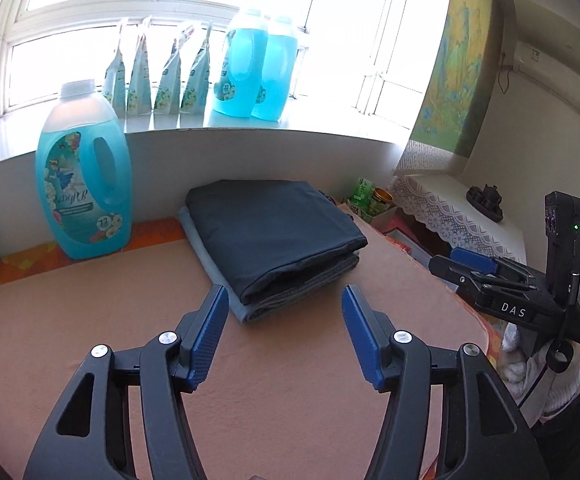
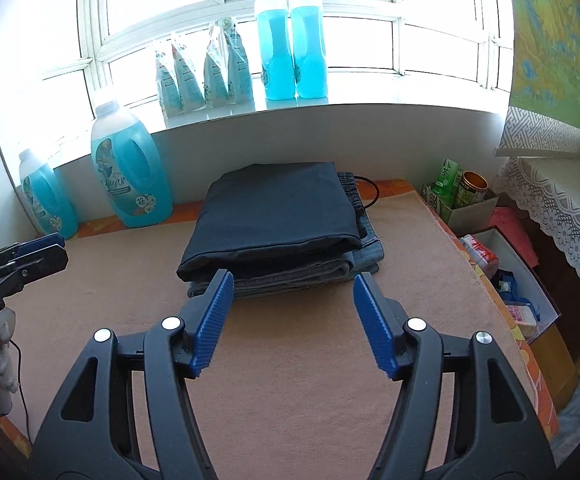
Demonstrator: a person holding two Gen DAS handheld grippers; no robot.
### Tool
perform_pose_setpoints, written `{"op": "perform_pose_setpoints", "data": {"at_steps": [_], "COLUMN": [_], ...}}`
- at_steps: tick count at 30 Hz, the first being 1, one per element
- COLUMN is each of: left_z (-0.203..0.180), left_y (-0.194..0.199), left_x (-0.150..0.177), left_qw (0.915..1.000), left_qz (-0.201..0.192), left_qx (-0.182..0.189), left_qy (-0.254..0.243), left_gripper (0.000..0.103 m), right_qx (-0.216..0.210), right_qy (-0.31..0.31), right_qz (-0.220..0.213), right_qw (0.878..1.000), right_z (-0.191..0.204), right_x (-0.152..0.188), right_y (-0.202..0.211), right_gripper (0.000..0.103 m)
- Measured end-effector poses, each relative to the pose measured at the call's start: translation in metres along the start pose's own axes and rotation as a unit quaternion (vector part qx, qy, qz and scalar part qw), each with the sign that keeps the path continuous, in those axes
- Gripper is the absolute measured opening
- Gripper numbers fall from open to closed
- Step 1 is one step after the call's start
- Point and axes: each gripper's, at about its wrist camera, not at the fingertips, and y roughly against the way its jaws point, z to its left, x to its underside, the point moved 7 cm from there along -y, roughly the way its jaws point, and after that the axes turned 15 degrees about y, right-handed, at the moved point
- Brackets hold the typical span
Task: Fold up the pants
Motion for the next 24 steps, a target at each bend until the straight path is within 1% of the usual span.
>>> {"op": "perform_pose_setpoints", "data": {"at_steps": [1, 7, 9, 10, 11, 13, 16, 18, 19, 21, 24], "left_z": [-0.001, -0.006, -0.006, -0.005, -0.005, -0.005, -0.004, -0.003, -0.002, 0.002, 0.009], "left_y": [0.006, 0.039, 0.052, 0.059, 0.066, 0.080, 0.098, 0.108, 0.112, 0.121, 0.130], "left_x": [0.005, 0.032, 0.040, 0.044, 0.048, 0.057, 0.073, 0.084, 0.090, 0.101, 0.114], "left_qw": [1.0000, 0.9997, 0.9995, 0.9993, 0.9992, 0.9989, 0.9981, 0.9974, 0.9971, 0.9968, 0.9975], "left_qz": [-0.001, -0.002, -0.005, -0.007, -0.010, -0.012, -0.014, -0.017, -0.020, -0.022, -0.020], "left_qx": [0.001, 0.013, 0.015, 0.017, 0.022, 0.030, 0.040, 0.035, 0.031, 0.024, 0.013], "left_qy": [-0.003, -0.021, -0.029, -0.032, -0.033, -0.035, -0.045, -0.060, -0.066, -0.073, -0.067], "left_gripper": [0.059, 0.060, 0.062, 0.066, 0.069, 0.071, 0.073, 0.076, 0.081, 0.081, 0.081], "right_qx": [0.001, 0.026, 0.040, 0.047, 0.053, 0.064, 0.082, 0.090, 0.092, 0.091, 0.097], "right_qy": [-0.001, 0.002, 0.003, 0.002, 0.000, -0.007, -0.008, -0.008, -0.009, -0.015, -0.019], "right_qz": [-0.003, -0.010, -0.013, -0.016, -0.018, -0.031, -0.044, -0.049, -0.051, -0.055, -0.058], "right_qw": [1.000, 1.000, 0.999, 0.999, 0.998, 0.997, 0.996, 0.995, 0.994, 0.994, 0.993], "right_z": [0.005, 0.034, 0.042, 0.046, 0.051, 0.060, 0.074, 0.083, 0.087, 0.094, 0.104], "right_x": [0.004, 0.025, 0.031, 0.035, 0.038, 0.046, 0.058, 0.065, 0.068, 0.075, 0.087], "right_y": [0.008, 0.044, 0.057, 0.064, 0.071, 0.086, 0.109, 0.120, 0.124, 0.133, 0.141], "right_gripper": [0.073, 0.074, 0.074, 0.075, 0.081, 0.093, 0.095, 0.099, 0.103, 0.103, 0.103]}}
